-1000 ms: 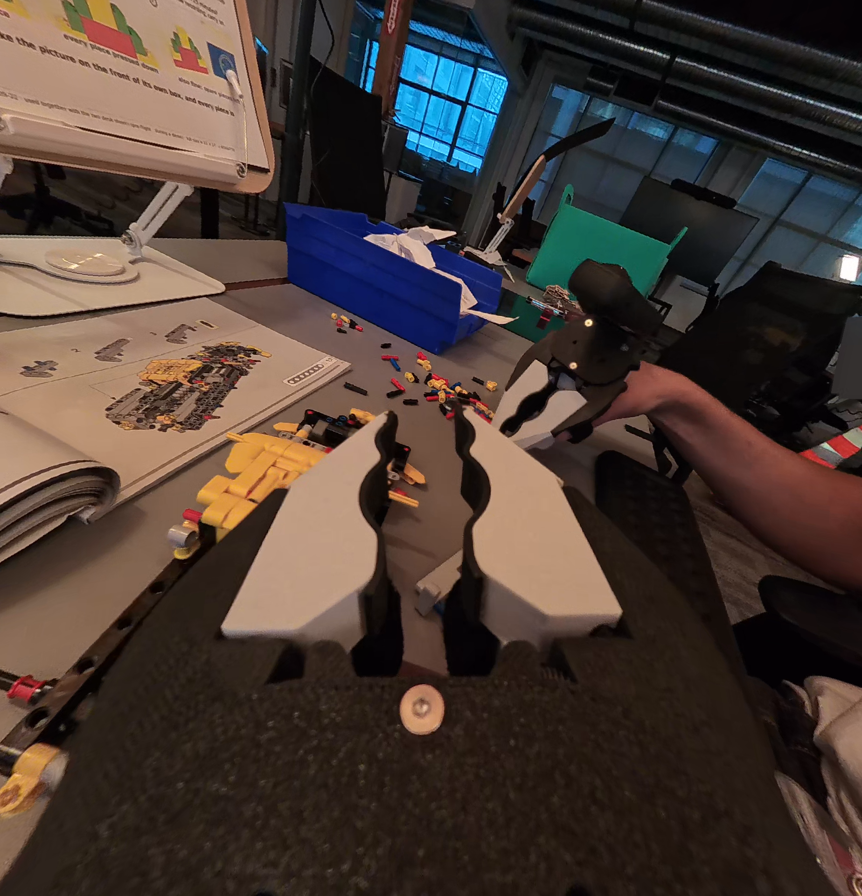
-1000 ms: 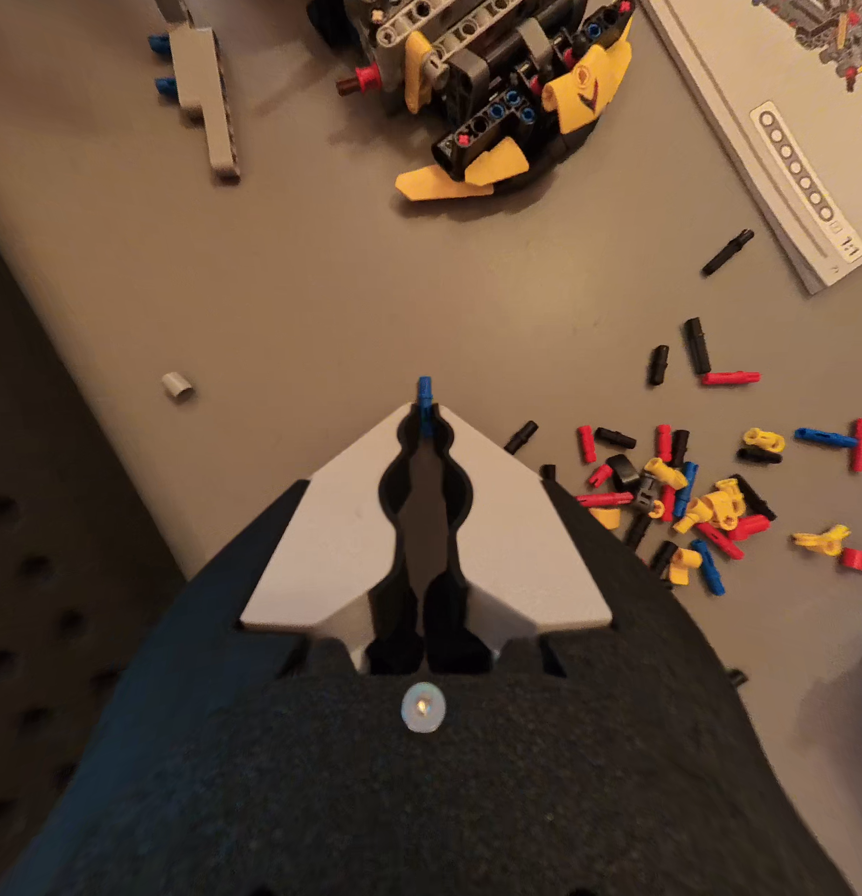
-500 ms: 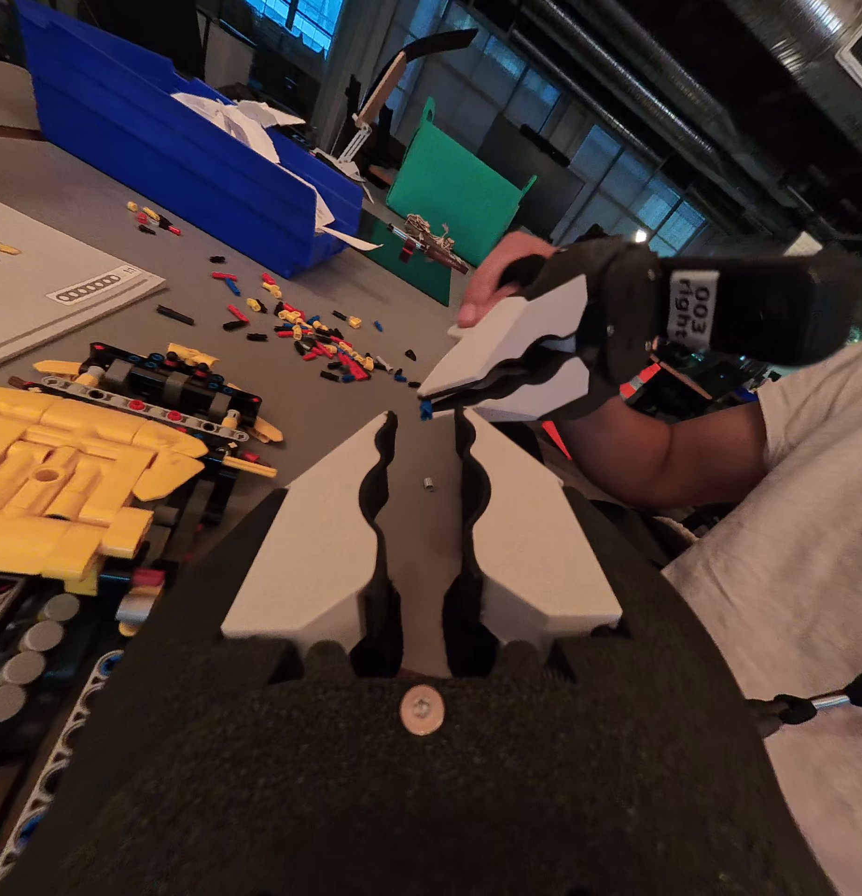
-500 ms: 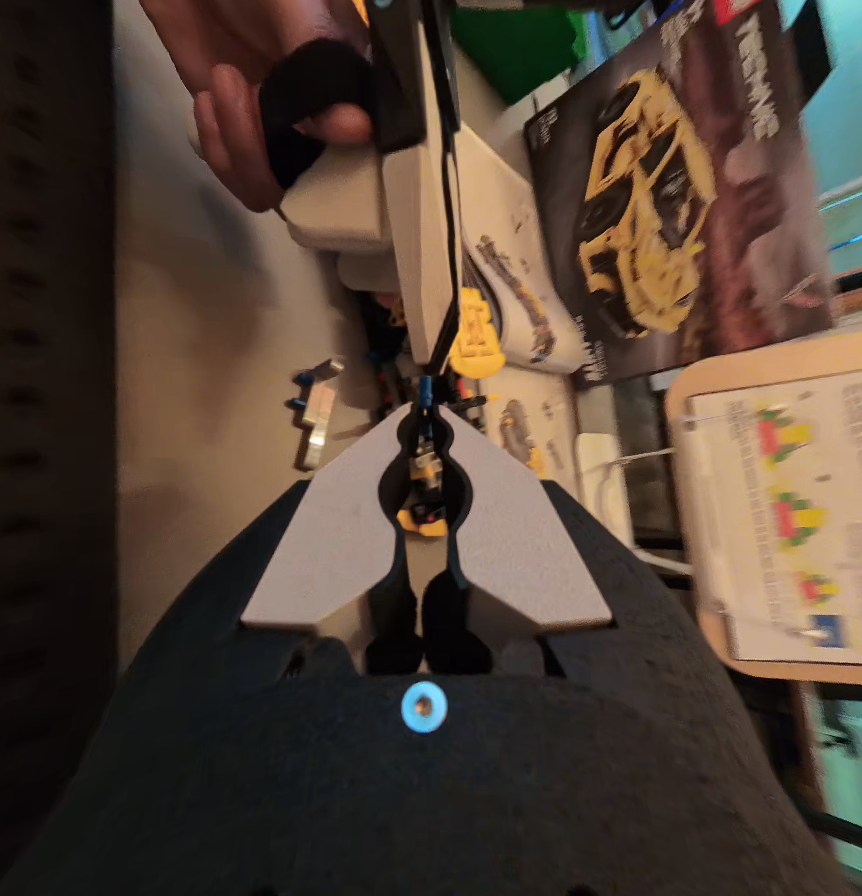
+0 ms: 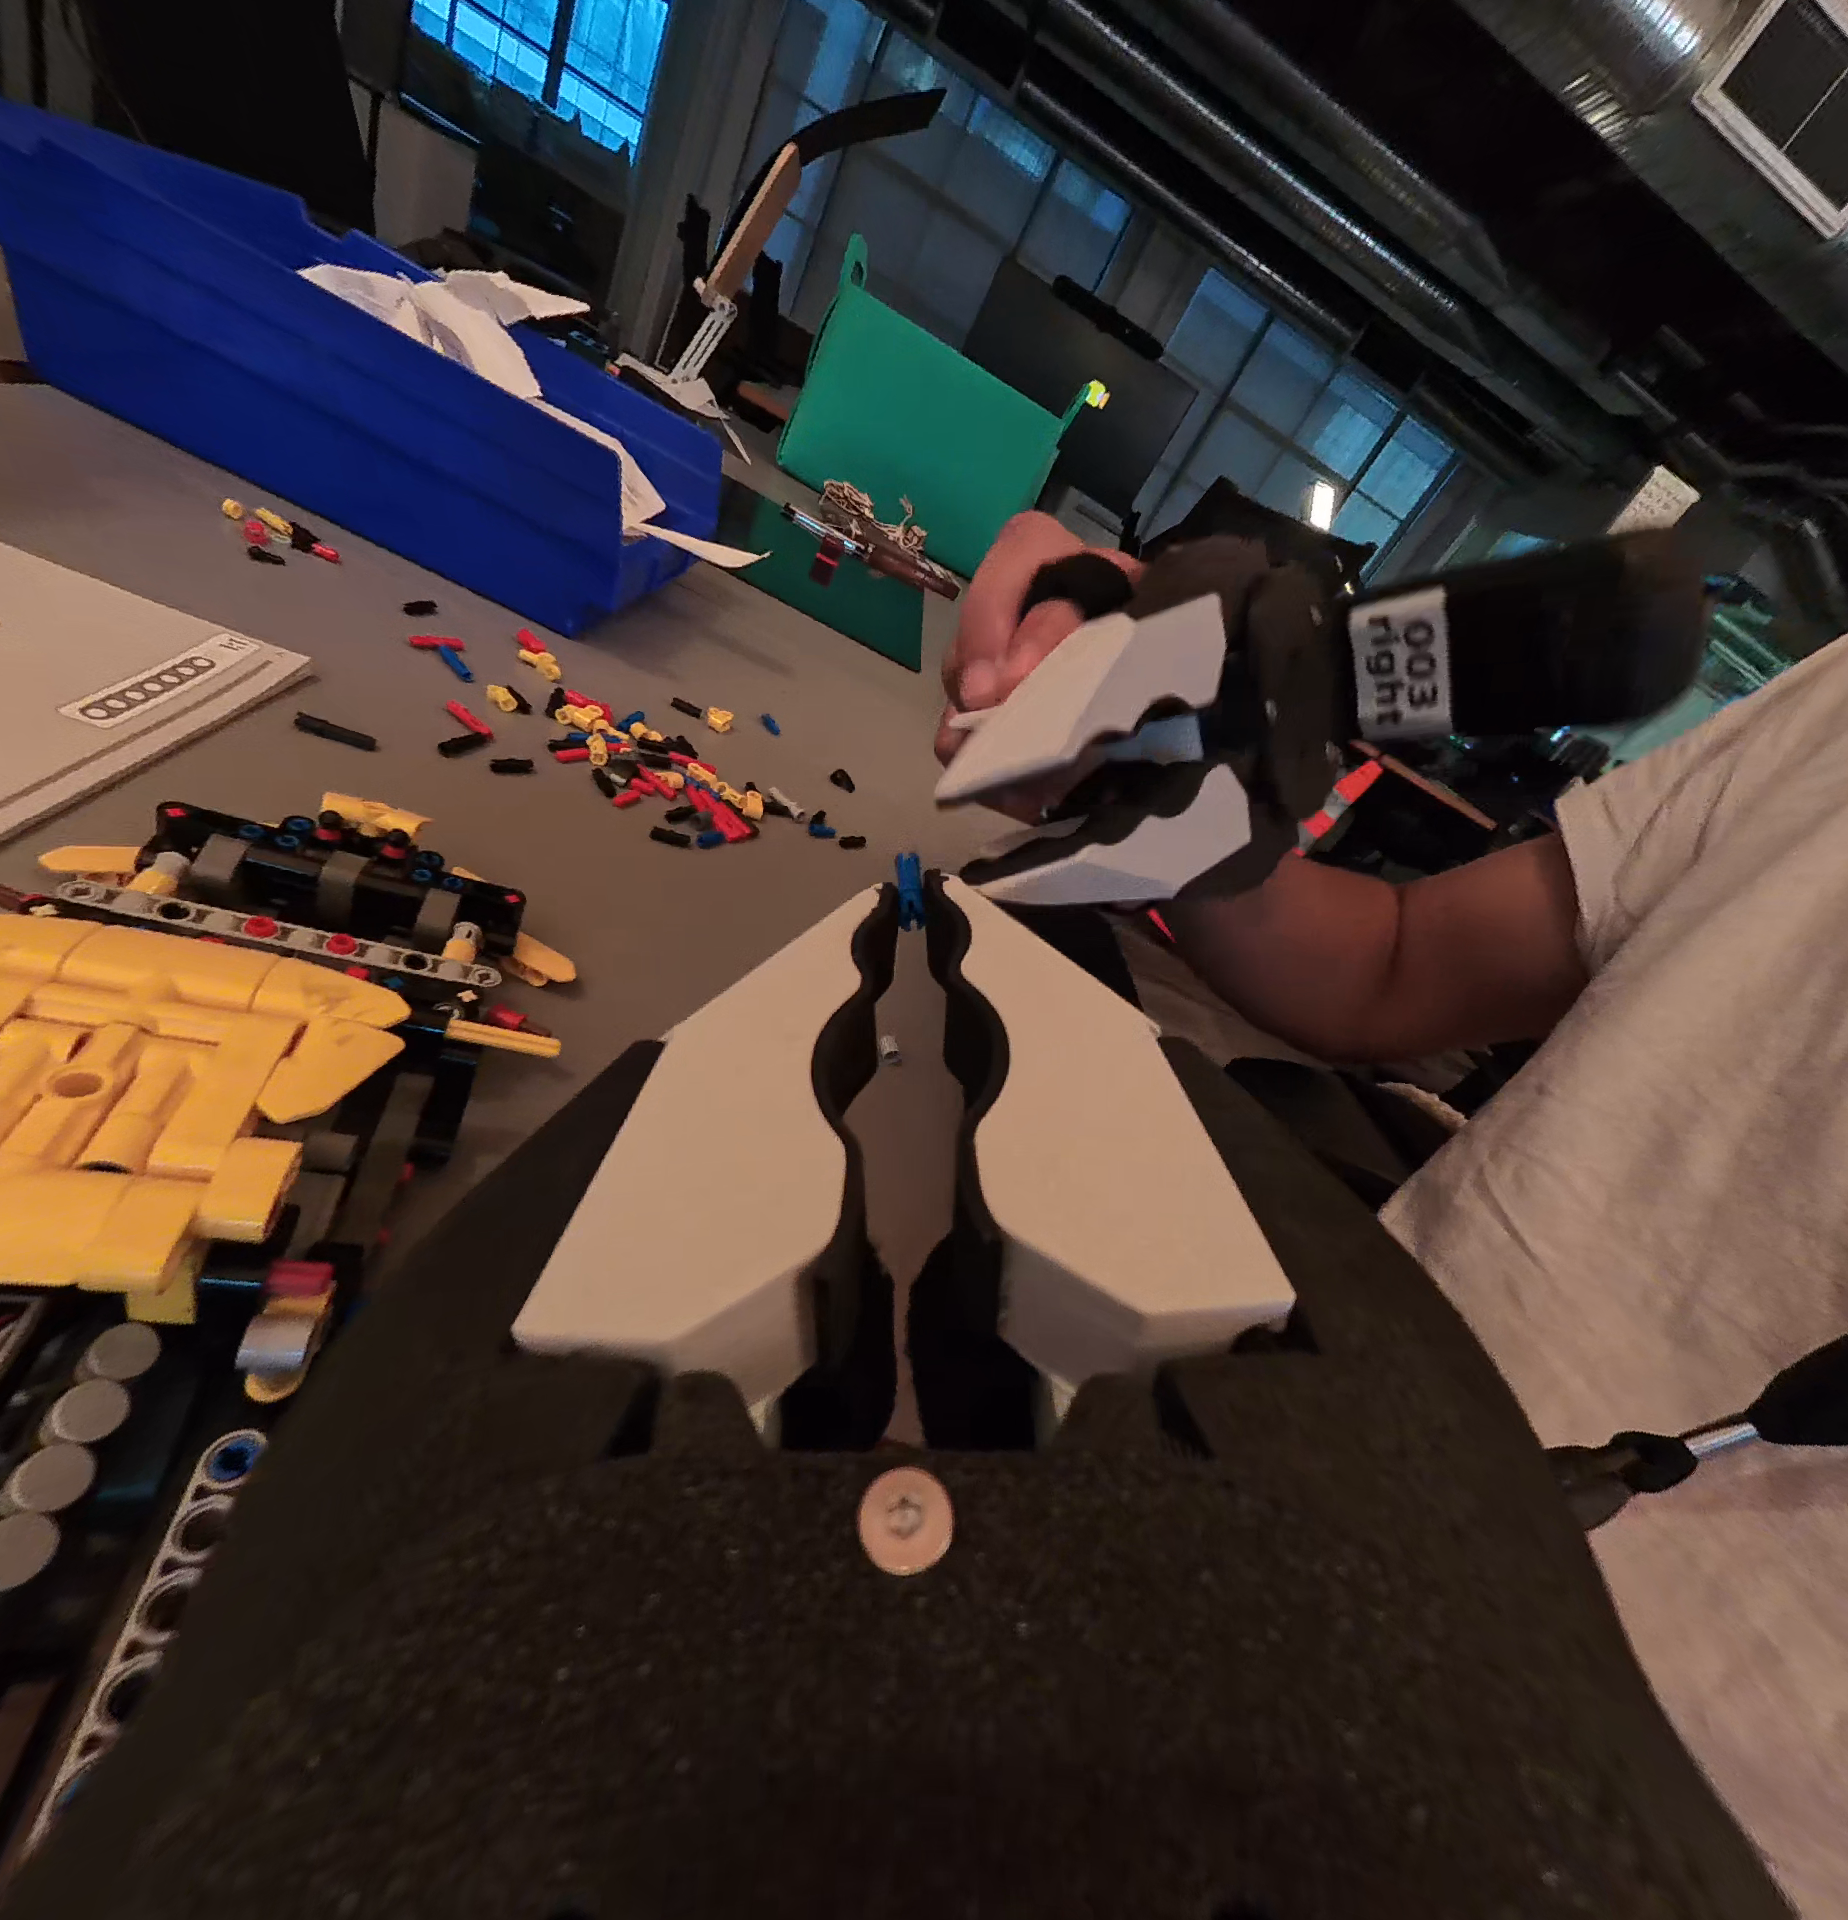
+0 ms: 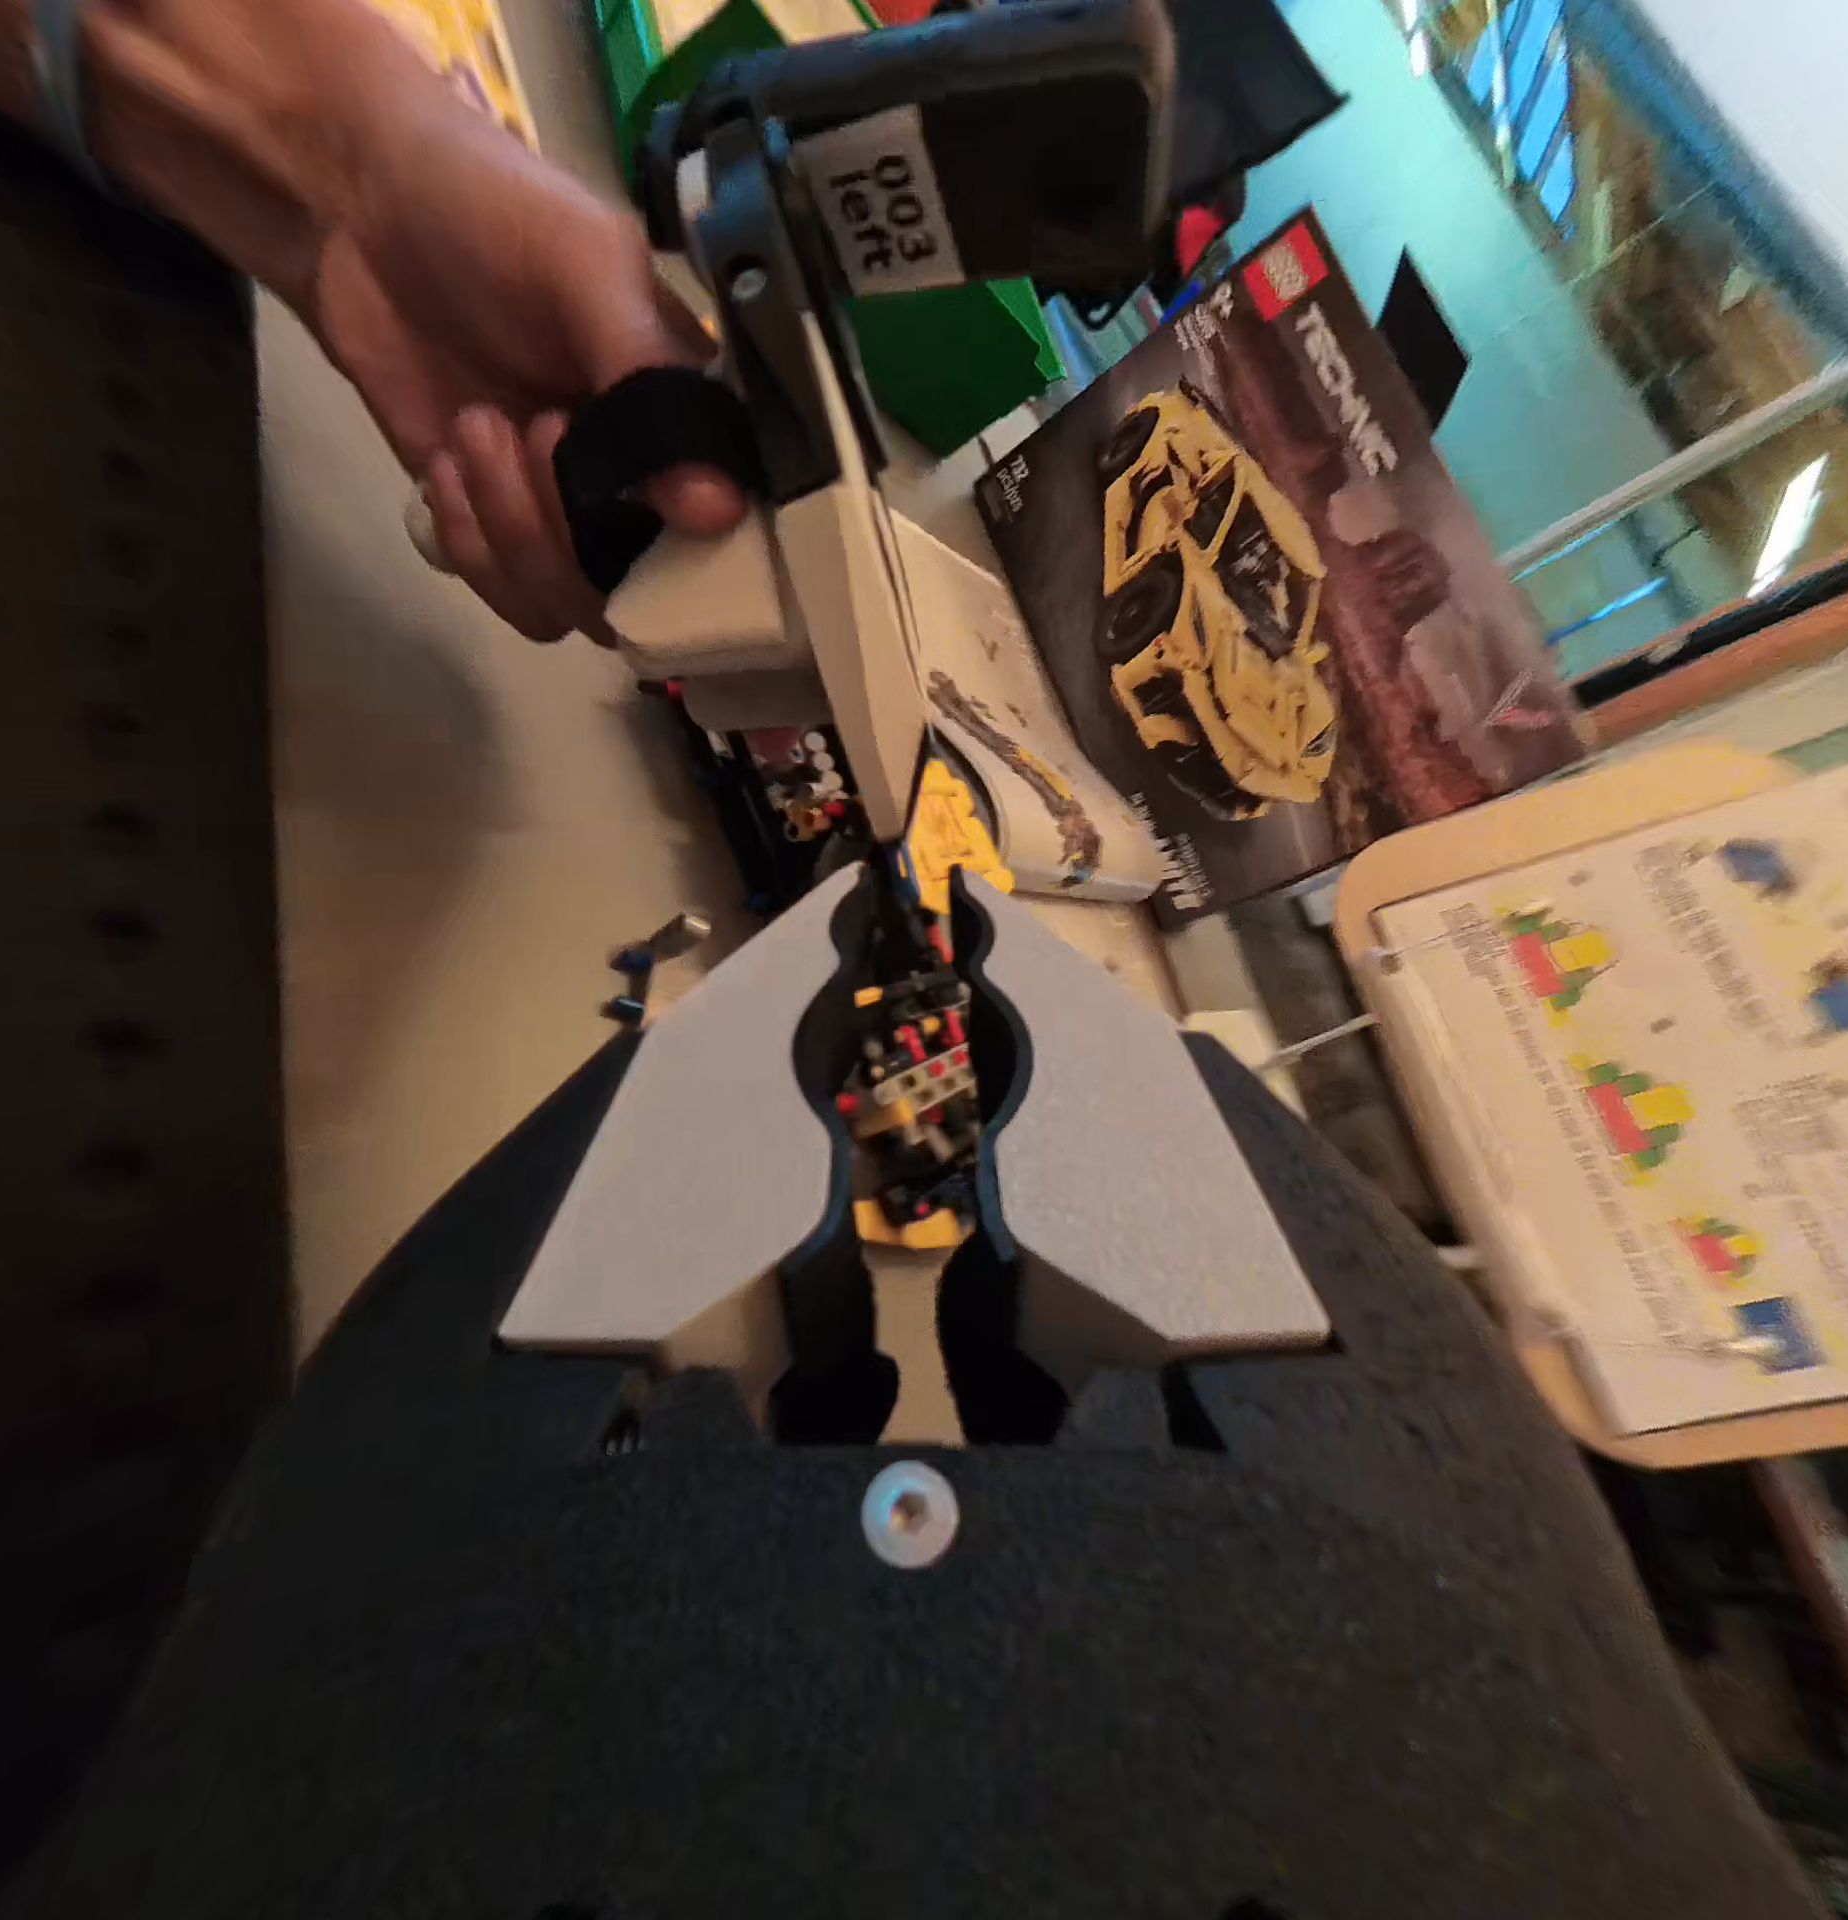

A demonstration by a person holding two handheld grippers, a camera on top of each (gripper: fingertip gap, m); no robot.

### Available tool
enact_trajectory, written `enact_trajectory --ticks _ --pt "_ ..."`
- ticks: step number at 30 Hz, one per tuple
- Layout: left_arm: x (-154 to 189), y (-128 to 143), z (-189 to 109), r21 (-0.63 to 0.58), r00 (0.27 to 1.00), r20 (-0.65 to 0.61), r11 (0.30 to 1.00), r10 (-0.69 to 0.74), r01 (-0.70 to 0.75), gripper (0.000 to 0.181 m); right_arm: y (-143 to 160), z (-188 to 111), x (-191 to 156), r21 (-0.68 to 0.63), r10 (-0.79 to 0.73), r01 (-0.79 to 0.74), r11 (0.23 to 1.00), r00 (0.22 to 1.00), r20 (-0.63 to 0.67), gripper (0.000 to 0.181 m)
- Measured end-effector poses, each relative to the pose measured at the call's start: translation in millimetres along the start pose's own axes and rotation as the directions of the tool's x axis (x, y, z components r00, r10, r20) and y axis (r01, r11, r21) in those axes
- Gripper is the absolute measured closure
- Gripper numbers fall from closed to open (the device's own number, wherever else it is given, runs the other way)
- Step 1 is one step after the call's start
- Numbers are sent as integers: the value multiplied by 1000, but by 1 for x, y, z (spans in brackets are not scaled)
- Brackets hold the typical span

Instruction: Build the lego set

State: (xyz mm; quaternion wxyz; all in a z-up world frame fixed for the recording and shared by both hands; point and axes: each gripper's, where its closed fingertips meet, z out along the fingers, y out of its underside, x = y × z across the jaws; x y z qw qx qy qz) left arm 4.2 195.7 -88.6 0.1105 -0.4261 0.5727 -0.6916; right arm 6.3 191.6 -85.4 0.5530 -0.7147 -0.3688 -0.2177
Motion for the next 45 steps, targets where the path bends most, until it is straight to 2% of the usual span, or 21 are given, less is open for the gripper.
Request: enact_trajectory --ticks 2,5,6,8,11,16,22,27,32,35,38,40,42,45 --pt "3 -3 -1 17 1000 -12 1000 7 -7 177 11 -10 2 -22 190 -189 982 978 81 152" --pt "6 -6 -1 26 999 -9 998 52 -52 177 56 -32 -22 -240 409 -346 907 860 304 152" --pt "8 -6 -1 28 998 -16 998 62 -62 177 73 -41 -31 -322 447 -342 883 823 352 150" --pt "12 -5 -1 29 997 -38 997 66 -65 177 94 -60 -50 -411 471 -294 863 764 441 158" --pt "17 -4 -1 21 996 -78 998 53 -52 177 107 -69 -73 -411 409 -201 889 752 516 163" --pt "20 0 0 8 994 -97 999 54 -53 177 113 -63 -87 -372 297 -92 924 785 544 169" --pt "18 -1 -2 10 994 -95 999 48 -48 177 117 -57 -96 -401 332 -83 912 725 603 165" --pt "17 -1 -3 10 995 -93 999 45 -44 176 115 -51 -97 -385 318 -76 920 721 615 166" --pt "17 1 -2 0 995 -92 999 46 -47 176 116 -49 -97 -390 313 -63 919 719 621 174" --pt "17 0 -2 3 995 -90 999 46 -46 177 118 -46 -94 -408 344 -95 908 726 596 174" --pt "18 -1 -1 10 995 -90 999 49 -49 177 95 -40 -75 -338 429 -279 899 715 552 175" --pt "18 -1 -1 10 995 -89 999 53 -52 176 53 -38 -45 -164 528 -529 833 669 524 175" --pt "20 -2 0 20 994 -96 998 56 -54 176 14 -41 -14 14 617 -742 670 568 544 175" --pt "25 -10 -3 66 992 -114 996 61 -54 176 -15 -43 29 205 697 -897 391 434 571 175"
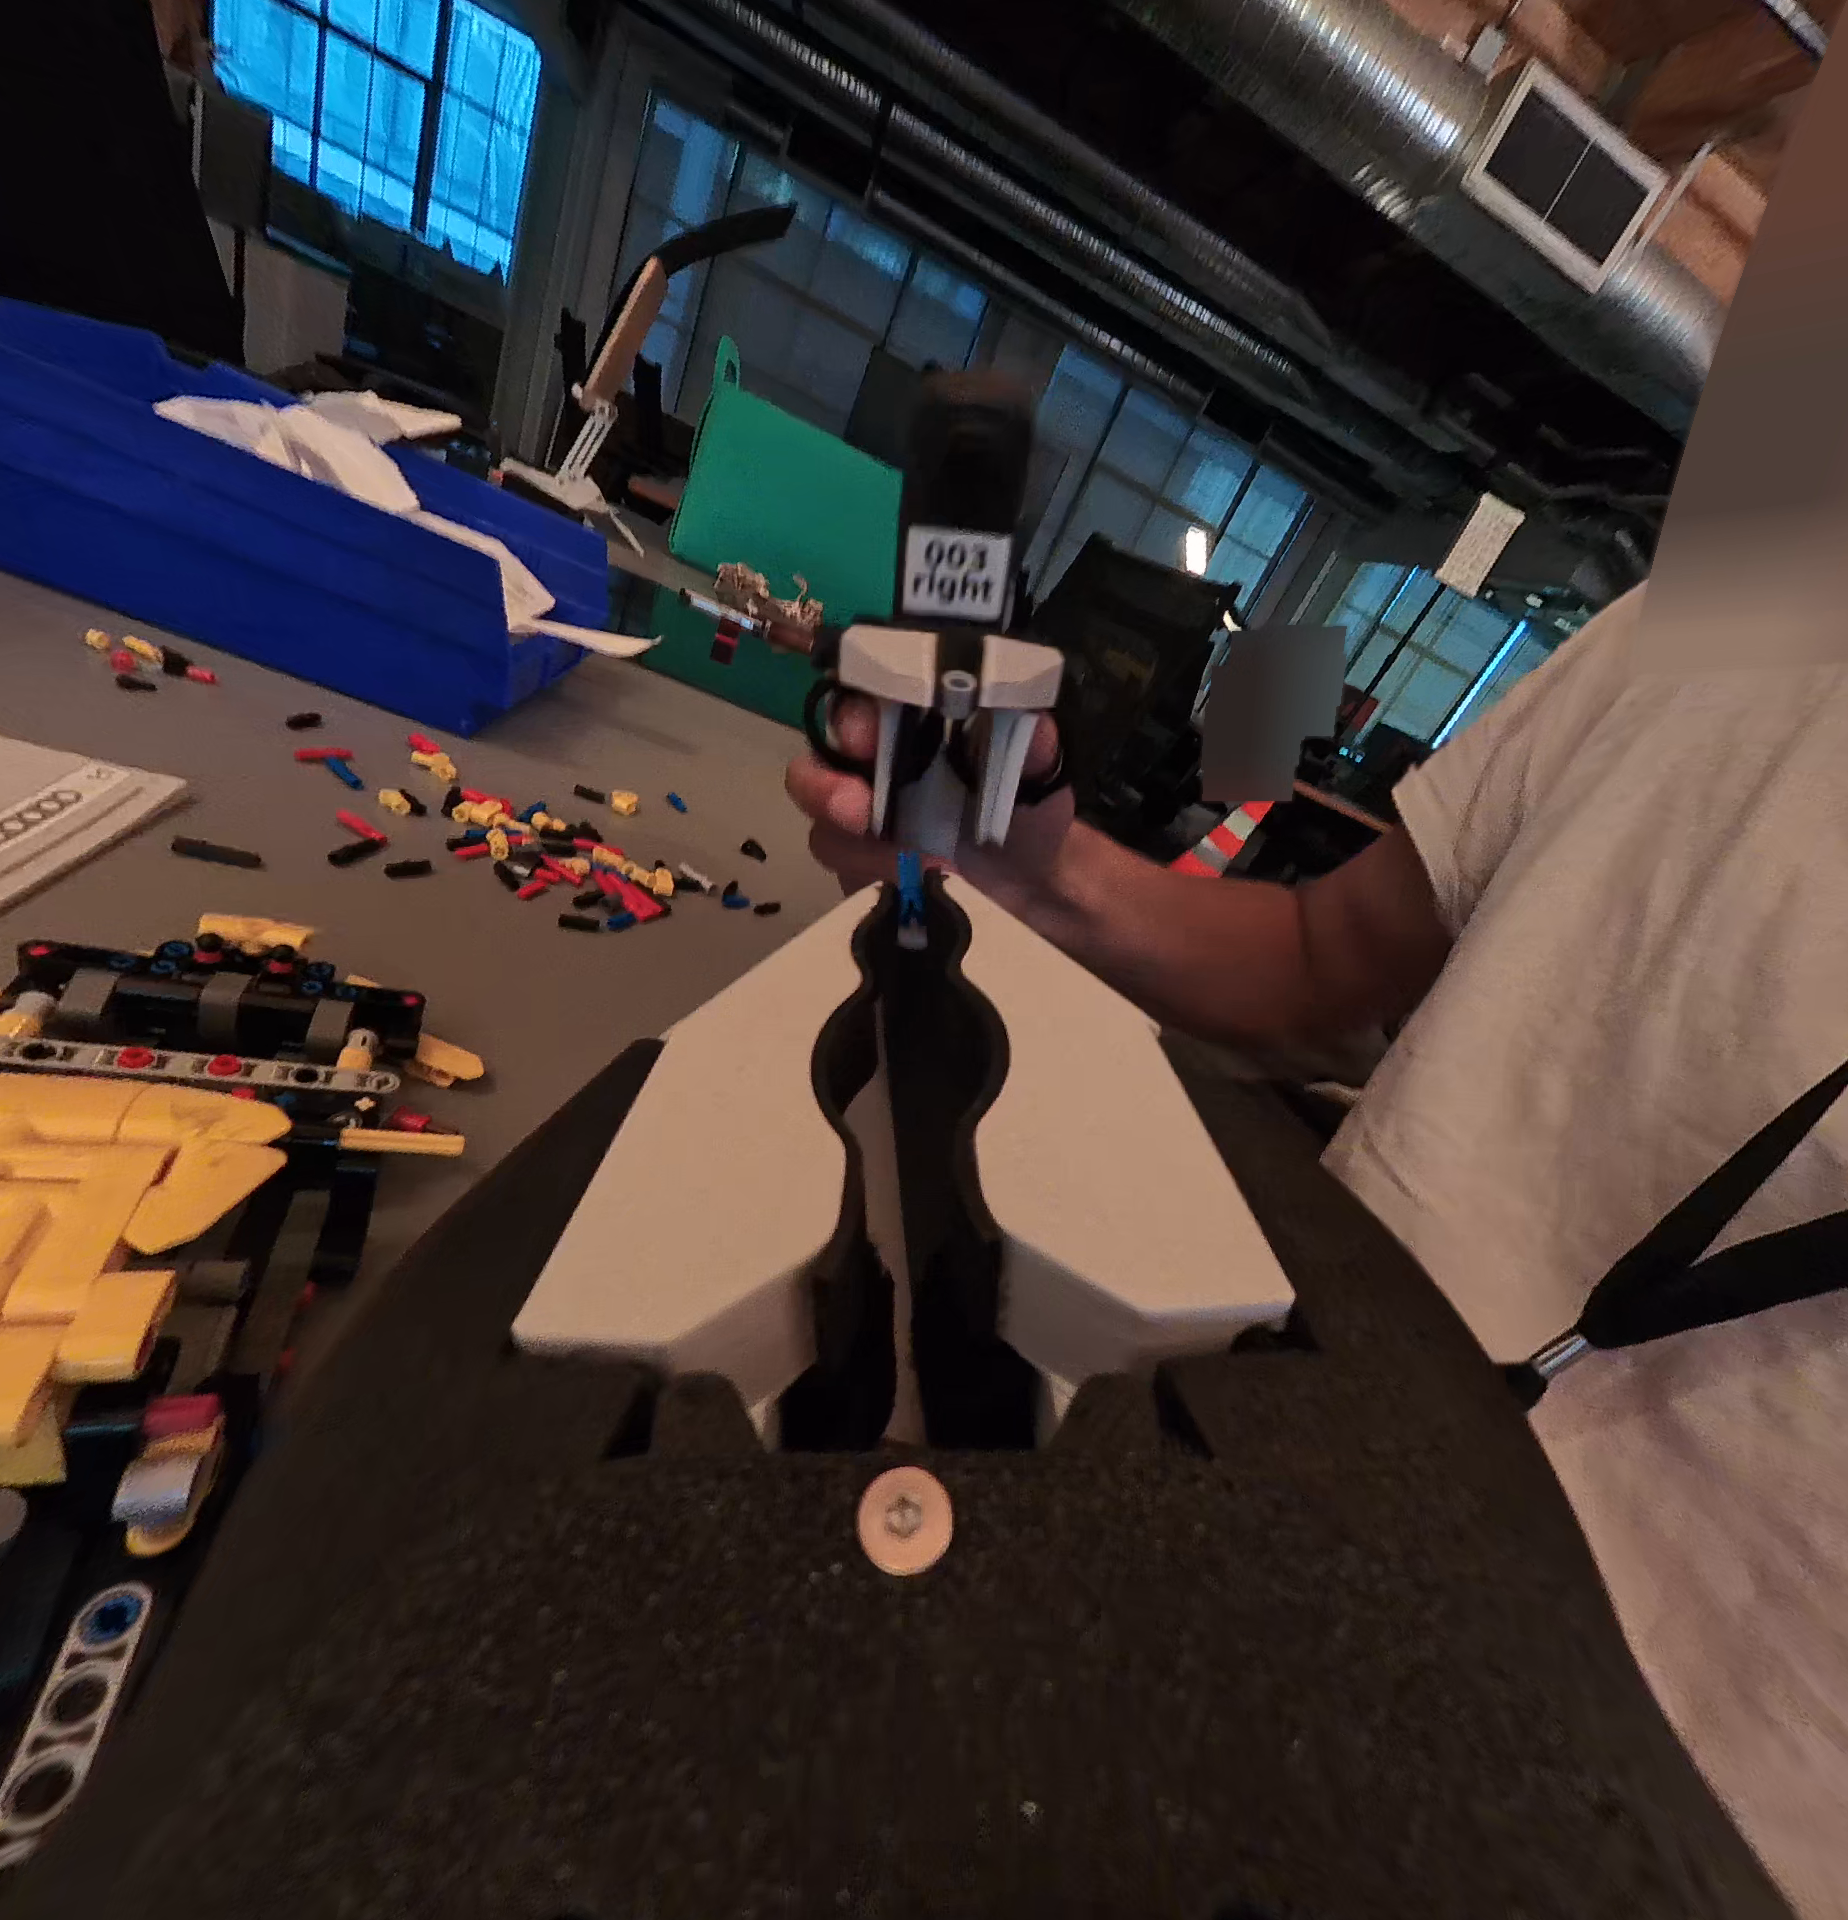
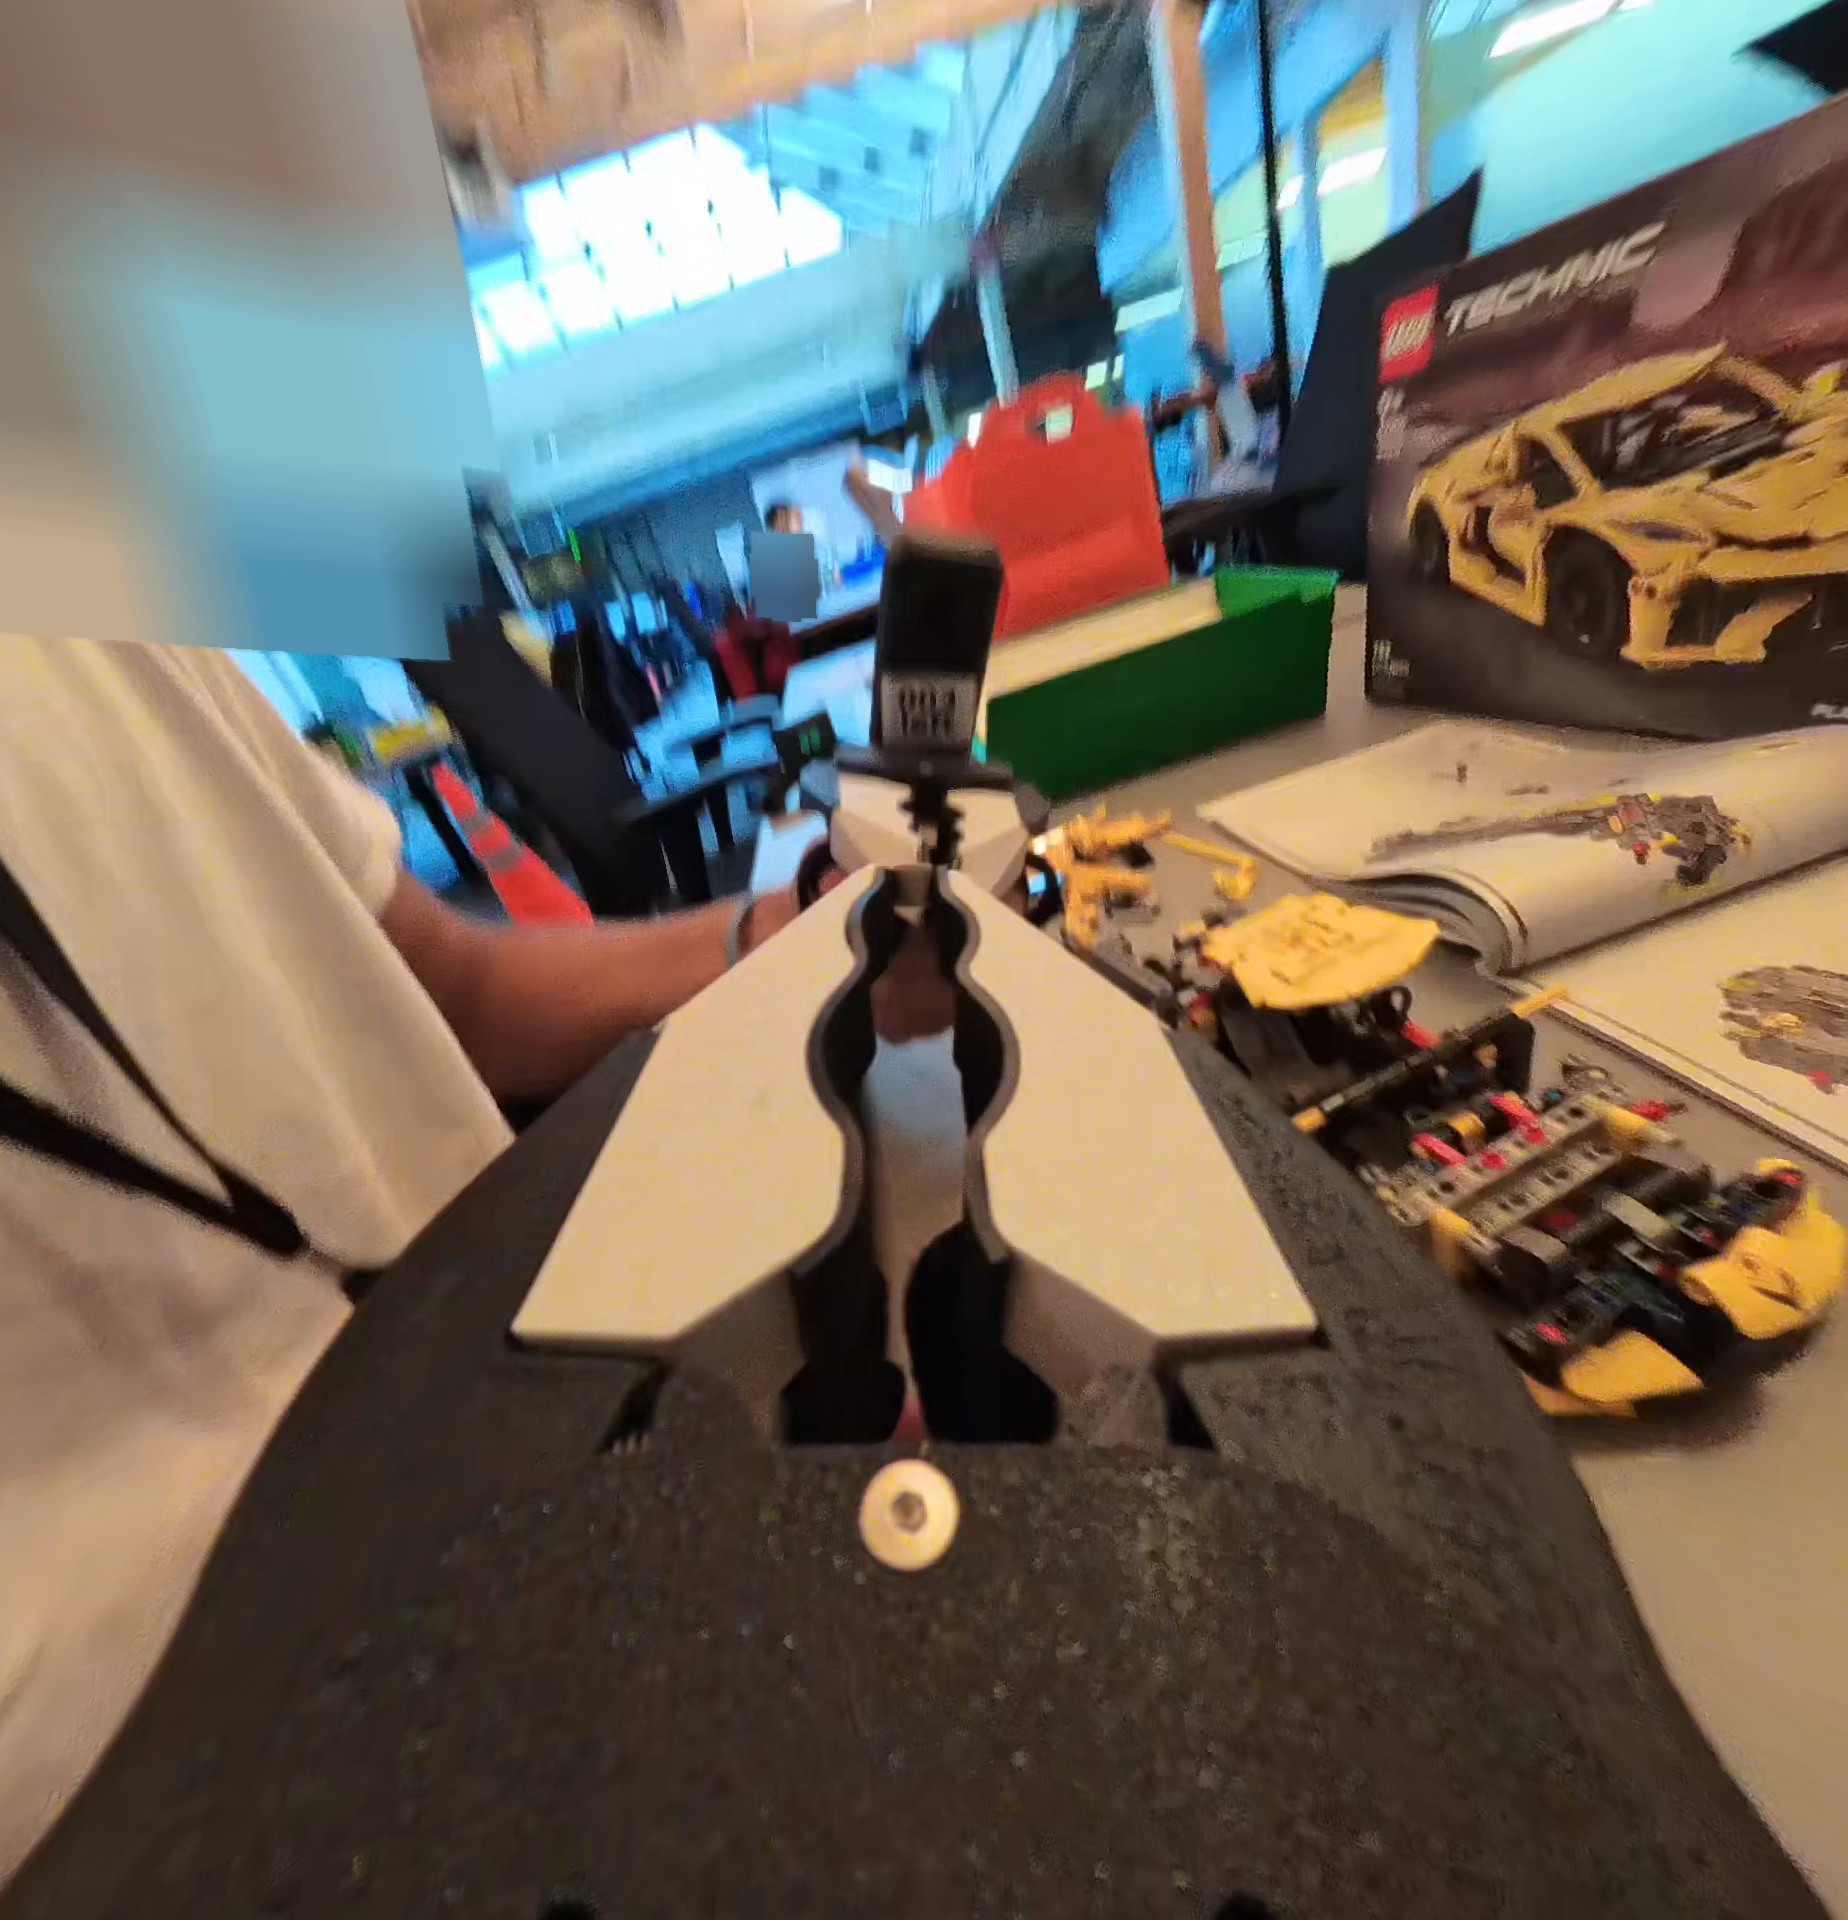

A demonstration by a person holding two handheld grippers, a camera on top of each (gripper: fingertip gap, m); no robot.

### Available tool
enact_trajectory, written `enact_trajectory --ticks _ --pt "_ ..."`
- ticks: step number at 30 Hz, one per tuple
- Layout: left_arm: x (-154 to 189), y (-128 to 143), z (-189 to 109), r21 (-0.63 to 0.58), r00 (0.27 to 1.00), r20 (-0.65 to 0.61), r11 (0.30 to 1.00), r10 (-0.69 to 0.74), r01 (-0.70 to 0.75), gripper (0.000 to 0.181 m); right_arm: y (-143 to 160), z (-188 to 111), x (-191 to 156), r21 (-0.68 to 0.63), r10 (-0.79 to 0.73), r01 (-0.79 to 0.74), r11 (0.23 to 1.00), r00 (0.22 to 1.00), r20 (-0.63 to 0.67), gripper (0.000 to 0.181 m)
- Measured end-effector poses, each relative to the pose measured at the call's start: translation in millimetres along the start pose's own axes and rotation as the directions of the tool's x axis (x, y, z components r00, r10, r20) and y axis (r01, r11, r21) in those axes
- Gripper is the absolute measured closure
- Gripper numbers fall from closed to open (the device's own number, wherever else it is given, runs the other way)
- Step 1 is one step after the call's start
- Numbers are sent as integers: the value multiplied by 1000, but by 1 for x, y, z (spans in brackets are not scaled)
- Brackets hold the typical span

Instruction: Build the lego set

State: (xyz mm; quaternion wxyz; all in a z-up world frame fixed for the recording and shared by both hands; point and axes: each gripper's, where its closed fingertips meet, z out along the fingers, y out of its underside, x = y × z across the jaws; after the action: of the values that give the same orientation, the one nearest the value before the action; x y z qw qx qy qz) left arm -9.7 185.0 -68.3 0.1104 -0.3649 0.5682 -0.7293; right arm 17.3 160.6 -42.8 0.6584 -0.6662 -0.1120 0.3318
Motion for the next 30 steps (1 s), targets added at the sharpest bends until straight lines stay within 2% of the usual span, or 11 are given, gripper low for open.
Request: enact_trajectory --ticks 4,7,15,21,24,26,28,30 --pt "6 -17 -7 90 1000 -29 996 4 -1 177 -6 20 8 119 66 -61 991 997 -42 175" --pt "8 -24 -10 134 999 -44 991 2 4 176 -6 39 4 174 150 -153 973 988 32 175" --pt "7 -33 -18 179 999 -35 984 13 -6 177 -6 53 3 196 197 -211 958 976 90 175" --pt "6 -32 -18 172 1000 -25 985 16 -12 177 -2 52 5 152 159 -164 975 986 48 175" --pt "4 -31 -17 162 1000 -16 987 18 -15 176 6 49 12 33 -4 6 999 998 -71 175" --pt "1 -26 -15 133 1000 3 991 22 -22 177 14 47 16 -147 -237 216 965 959 -153 175" --pt "-3 -19 -11 93 999 25 995 26 -28 176 21 44 18 -355 -517 438 826 840 -167 175" --pt "-6 -13 -8 60 998 45 998 31 -34 177 22 38 23 -516 -729 580 631 671 -138 175"
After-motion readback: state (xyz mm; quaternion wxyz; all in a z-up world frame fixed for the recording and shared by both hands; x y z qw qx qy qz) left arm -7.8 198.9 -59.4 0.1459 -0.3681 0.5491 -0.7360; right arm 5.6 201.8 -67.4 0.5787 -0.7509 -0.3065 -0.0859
